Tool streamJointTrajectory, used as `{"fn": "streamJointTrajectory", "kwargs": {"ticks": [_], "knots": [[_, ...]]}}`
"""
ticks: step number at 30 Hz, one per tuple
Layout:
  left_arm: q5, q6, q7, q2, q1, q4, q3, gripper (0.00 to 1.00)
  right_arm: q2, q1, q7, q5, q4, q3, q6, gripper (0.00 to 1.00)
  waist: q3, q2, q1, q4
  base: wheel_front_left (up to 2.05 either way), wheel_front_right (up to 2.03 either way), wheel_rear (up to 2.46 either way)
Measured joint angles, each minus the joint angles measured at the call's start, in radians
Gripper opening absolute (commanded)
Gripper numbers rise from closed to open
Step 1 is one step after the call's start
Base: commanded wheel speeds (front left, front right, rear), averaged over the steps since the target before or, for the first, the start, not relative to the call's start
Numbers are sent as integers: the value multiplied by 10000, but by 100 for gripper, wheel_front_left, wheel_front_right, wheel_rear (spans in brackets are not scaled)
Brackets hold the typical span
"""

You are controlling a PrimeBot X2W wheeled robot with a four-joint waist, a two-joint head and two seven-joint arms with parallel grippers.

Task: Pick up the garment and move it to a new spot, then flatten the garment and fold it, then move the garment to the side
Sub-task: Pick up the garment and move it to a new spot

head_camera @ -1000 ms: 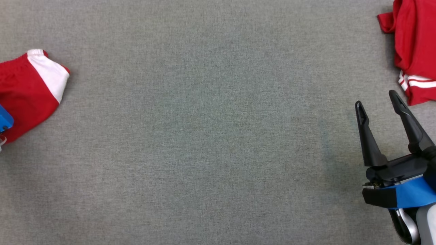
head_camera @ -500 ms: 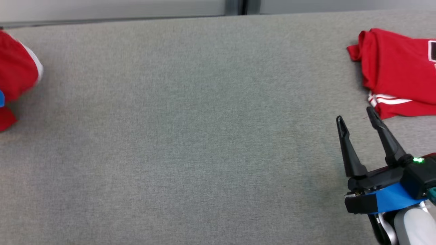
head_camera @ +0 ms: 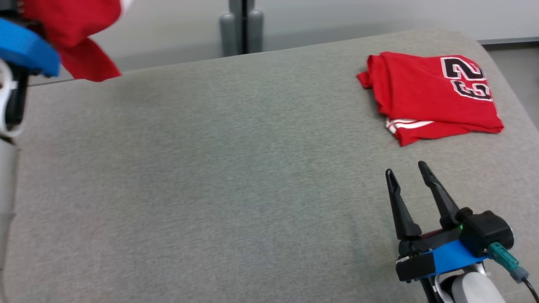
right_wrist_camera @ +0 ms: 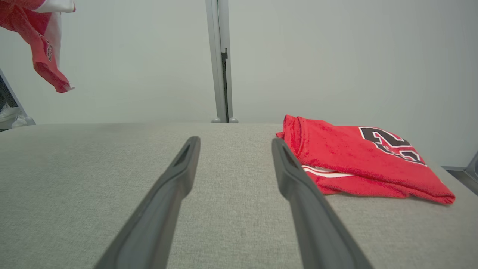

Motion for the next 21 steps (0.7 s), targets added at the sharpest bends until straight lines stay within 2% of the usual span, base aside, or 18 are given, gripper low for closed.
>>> {"fn": "streamJointTrajectory", "kwargs": {"ticks": [3,6,11,16,21], "knots": [[-102,50,359,-453,-41,-821,-240,0,171,-14,-12,115,203,113,0,100,-34,0,0,-481,0,0,0],[-115,59,608,-654,-51,-1519,-512,0,313,-76,-15,240,257,142,0,100,-42,1,1,-979,0,0,0],[-88,59,842,-1260,95,-2155,-1147,0,445,-85,-21,431,387,259,-2,100,-106,1,0,-1595,0,0,0],[-21,84,740,-1547,768,-1870,-1643,0,518,-121,-25,527,456,370,-2,100,-120,1,1,-1892,0,0,0],[105,157,353,-1806,1886,-1281,-2182,0,541,-119,-25,548,523,439,-2,100,-132,1,2,-1915,0,0,0]]}}
